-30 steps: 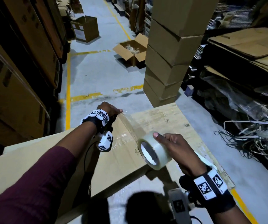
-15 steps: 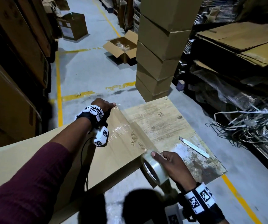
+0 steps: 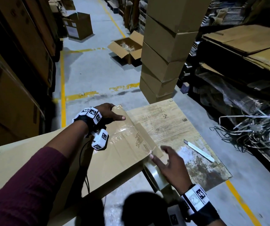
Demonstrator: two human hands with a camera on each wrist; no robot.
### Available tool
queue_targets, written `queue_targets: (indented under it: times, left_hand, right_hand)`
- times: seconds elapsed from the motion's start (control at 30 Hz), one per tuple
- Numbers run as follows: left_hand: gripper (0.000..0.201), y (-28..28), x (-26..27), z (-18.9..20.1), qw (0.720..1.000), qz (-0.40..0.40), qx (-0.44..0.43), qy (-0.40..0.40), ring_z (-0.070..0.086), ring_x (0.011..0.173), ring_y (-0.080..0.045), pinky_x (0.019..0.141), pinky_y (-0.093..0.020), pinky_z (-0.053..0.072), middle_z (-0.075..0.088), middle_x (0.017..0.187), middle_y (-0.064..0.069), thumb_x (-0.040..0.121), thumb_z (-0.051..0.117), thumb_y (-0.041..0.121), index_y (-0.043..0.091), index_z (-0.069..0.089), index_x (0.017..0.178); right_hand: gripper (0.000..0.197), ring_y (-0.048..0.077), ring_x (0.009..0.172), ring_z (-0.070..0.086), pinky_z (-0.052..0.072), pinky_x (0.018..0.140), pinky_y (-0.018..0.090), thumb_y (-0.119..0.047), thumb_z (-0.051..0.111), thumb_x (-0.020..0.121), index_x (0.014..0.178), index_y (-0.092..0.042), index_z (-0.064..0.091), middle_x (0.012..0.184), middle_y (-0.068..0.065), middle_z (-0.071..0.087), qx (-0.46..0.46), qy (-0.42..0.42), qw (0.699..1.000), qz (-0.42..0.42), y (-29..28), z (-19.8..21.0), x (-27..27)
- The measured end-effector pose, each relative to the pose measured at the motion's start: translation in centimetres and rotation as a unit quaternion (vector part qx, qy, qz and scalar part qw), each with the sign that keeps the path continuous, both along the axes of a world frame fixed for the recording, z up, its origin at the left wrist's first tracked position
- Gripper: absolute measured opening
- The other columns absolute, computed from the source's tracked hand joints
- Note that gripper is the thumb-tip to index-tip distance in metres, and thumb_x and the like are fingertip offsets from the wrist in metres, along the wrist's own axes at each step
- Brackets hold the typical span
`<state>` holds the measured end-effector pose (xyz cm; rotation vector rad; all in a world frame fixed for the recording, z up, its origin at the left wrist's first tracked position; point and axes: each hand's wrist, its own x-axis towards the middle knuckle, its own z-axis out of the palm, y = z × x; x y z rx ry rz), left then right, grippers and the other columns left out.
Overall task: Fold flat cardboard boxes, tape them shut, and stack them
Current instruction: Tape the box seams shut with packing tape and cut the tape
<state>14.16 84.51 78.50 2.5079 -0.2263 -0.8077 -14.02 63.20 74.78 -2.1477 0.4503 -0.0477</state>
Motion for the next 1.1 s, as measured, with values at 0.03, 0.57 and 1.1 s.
queue_targets:
  times: [0.03, 0.57, 1.1]
  left_hand:
    - [0.134, 0.1, 0.2, -0.4, 1.0, -0.004, 0.006, -0.002, 0.061, 0.117, -0.021, 0.105, -0.038, 0.047, 0.063, 0.132, 0.001, 0.028, 0.079, 0.087, 0.02, 0.051, 0.14]
    - [0.076, 0.8, 0.6, -0.7, 0.993, 0.062, -0.093, 0.032, 0.052, 0.13, -0.024, 0.108, -0.032, 0.041, 0.047, 0.15, -0.009, 0.084, 0.078, 0.042, 0.021, 0.042, 0.148]
    - [0.031, 0.7, 1.8, -1.9, 0.995, 0.024, -0.096, -0.009, 0.057, 0.093, -0.022, 0.078, -0.028, 0.041, 0.062, 0.102, -0.007, 0.097, 0.06, 0.029, 0.02, 0.051, 0.126]
  right_hand:
    - [0.051, 0.007, 0.117, 0.056, 0.038, 0.085, -0.001, -0.051, 0.069, 0.091, 0.13, -0.018, 0.059, 0.127, -0.009, 0.06, -0.037, -0.076, 0.996, 0.021, 0.4, 0.8, 0.6]
    - [0.08, 0.011, 0.152, 0.019, 0.027, 0.121, 0.036, -0.044, 0.046, 0.105, 0.163, -0.019, -0.003, 0.169, -0.003, 0.012, -0.091, 0.056, 0.933, 0.342, 2.3, 1.2, 10.3]
    - [0.04, 0.038, 0.112, 0.058, 0.034, 0.075, 0.032, -0.032, 0.04, 0.108, 0.124, 0.003, 0.049, 0.122, 0.027, 0.06, -0.275, 0.169, 0.891, 0.319, 6.7, 4.1, 24.5]
